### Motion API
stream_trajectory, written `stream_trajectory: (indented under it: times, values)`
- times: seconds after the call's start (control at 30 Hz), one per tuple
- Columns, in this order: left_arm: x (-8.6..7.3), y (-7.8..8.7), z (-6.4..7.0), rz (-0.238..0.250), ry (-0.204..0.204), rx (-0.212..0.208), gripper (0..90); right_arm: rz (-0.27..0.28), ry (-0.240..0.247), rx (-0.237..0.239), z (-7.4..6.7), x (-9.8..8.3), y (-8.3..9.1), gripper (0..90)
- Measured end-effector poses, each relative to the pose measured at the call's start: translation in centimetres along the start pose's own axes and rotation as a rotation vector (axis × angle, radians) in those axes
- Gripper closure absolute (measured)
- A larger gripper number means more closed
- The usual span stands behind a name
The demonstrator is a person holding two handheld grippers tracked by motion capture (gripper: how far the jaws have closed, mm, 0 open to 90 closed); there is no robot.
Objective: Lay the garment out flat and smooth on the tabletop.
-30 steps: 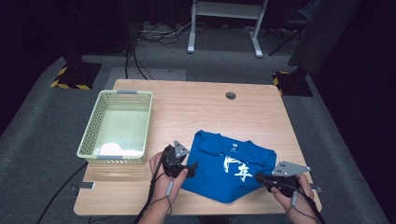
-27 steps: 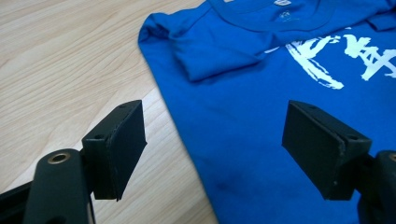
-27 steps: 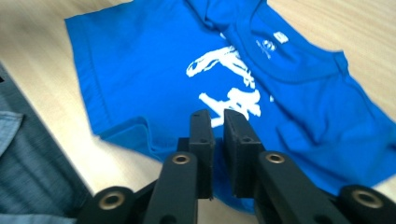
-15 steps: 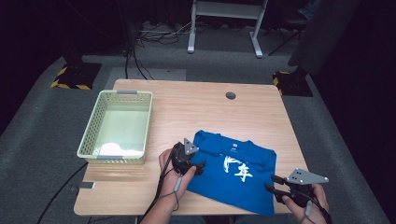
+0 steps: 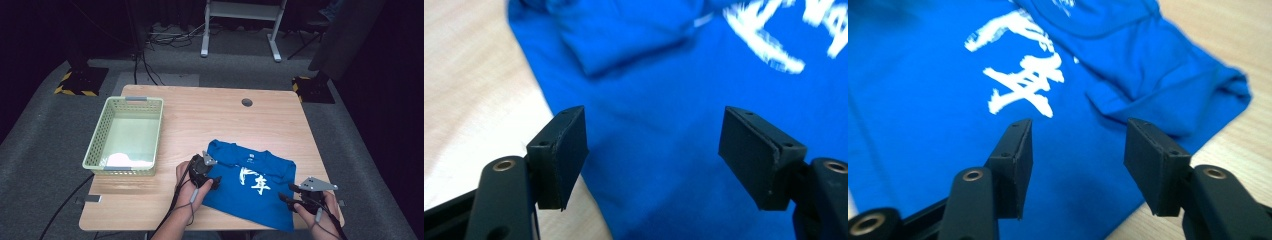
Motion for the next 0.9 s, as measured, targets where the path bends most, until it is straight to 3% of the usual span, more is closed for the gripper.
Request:
stream_trajectory:
  times: [0.17, 0.33, 0.47, 0.53, 0.63, 0.9]
  values:
    - [-0.4, -0.3, 0.6, -0.016, -0.031, 0.037, 27.4, -0.035, 0.002, 0.005, 0.7, -0.2, -2.1, 43.8]
    - [-2.1, 0.4, 2.3, -0.010, -0.051, 0.028, 28.9, -0.004, 0.044, 0.032, 1.9, 0.1, -2.7, 42.2]
    - [-2.9, 1.0, 3.3, -0.060, -0.074, 0.016, 30.0, 0.002, 0.056, 0.039, 2.4, 0.4, -3.0, 42.0]
    - [-2.9, 1.2, 3.4, -0.060, -0.066, 0.001, 32.3, -0.003, 0.053, 0.038, 2.5, 0.5, -2.9, 41.4]
    - [-2.7, 1.1, 3.2, -0.036, -0.047, 0.004, 30.1, 0.020, 0.026, 0.033, 2.7, 0.7, -2.5, 41.4]
    - [-1.3, 1.7, 2.3, 0.039, -0.012, 0.093, 25.2, 0.033, -0.015, -0.019, 4.8, 2.1, -1.7, 41.8]
Point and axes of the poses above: each handheld gripper's, and its own axes: y roughly backward along the jaws, x roughly out of its top, z roughly to its right, the point moved 4 cm from there along -y, roughly forward along the jaws, and after that the axes turned 15 degrees about -z, right-handed, at the moved point
